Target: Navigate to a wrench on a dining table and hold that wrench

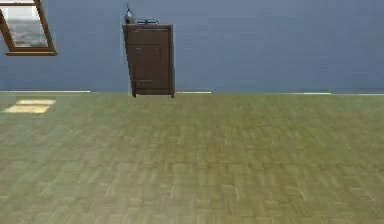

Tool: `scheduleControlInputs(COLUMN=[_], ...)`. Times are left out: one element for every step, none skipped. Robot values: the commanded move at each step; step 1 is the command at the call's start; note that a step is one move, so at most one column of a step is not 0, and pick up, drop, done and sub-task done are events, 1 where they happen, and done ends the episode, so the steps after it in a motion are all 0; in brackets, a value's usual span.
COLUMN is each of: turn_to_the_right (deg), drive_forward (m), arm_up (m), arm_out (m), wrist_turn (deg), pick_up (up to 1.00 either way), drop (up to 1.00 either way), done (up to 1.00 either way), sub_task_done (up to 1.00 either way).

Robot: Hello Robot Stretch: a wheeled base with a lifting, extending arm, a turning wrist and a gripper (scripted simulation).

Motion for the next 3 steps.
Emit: scheduleControlInputs(turn_to_the_right=[45.0, 9.0, 0.0], drive_forward=[0.00, 0.00, 1.00], arm_up=[0.00, 0.00, 0.00], arm_out=[0.00, 0.00, 0.00], wrist_turn=[0.0, 0.0, 0.0], pick_up=[0.00, 0.00, 0.00], drop=[0.00, 0.00, 0.00], done=[0.00, 0.00, 0.00], sub_task_done=[0.00, 0.00, 0.00])
